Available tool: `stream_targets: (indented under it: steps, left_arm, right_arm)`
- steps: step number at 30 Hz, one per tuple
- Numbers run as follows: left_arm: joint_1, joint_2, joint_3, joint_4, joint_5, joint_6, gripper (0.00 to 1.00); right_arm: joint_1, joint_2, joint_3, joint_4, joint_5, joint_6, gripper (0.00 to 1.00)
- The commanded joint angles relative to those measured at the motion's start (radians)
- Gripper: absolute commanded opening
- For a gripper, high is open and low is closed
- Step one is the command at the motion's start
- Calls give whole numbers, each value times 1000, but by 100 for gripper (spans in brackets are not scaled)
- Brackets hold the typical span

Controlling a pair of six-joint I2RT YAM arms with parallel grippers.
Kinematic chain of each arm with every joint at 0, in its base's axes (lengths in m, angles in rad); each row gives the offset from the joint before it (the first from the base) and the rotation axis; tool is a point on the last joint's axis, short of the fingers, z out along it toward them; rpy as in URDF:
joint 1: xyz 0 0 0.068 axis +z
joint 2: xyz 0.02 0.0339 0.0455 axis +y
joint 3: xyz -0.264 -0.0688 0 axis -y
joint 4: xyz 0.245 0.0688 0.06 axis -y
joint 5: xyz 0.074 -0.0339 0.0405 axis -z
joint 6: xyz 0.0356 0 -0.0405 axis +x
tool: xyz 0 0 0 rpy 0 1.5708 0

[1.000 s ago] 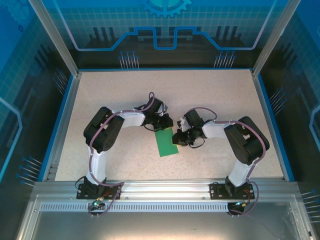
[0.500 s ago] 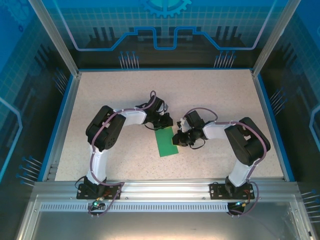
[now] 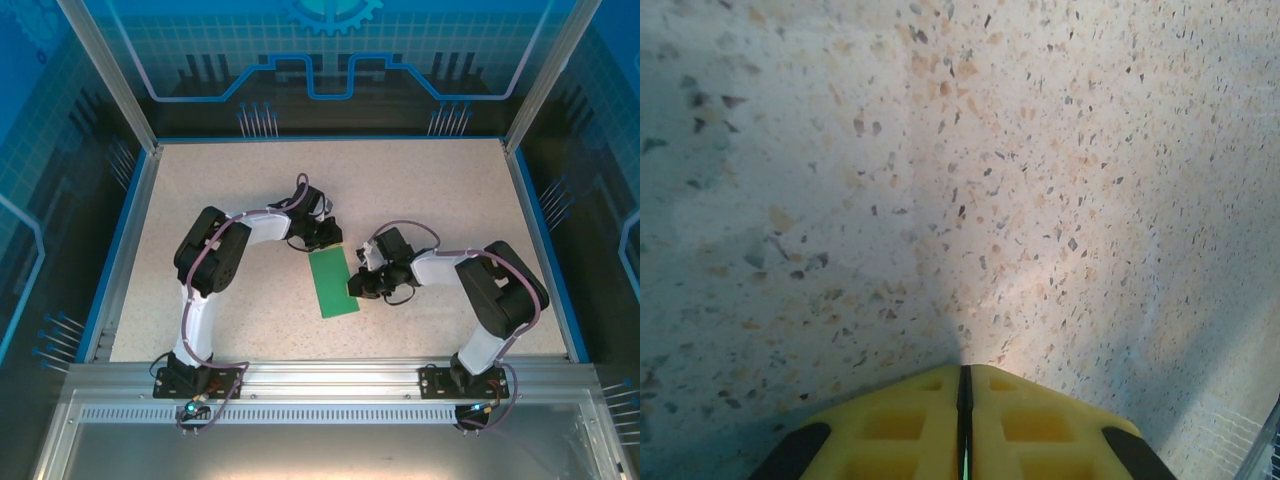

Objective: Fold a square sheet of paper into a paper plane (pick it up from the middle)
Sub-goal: First fold in half a square sheet of paper at the center of the table, then fold the triangle a second time at the center of the table.

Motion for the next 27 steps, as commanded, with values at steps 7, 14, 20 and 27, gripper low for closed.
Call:
stream_targets:
  steps: [7,14,20,27]
  left_arm:
    - [30,-65,74,-110,-73,46,17]
    - [51,-289,5,-195,-256,40,36]
    - [80,-507,-195,-209,-362,-2,54]
    - [112,-705,-409,-205,-382,-74,75]
  right_arm:
    - [7,-29,-11,-165,39,44,11]
    - [70,-92,161,-224,197,28,18]
    - [166,-12,339,-367,485,-66,36]
    - [197,137,482,-390,569,-86,43]
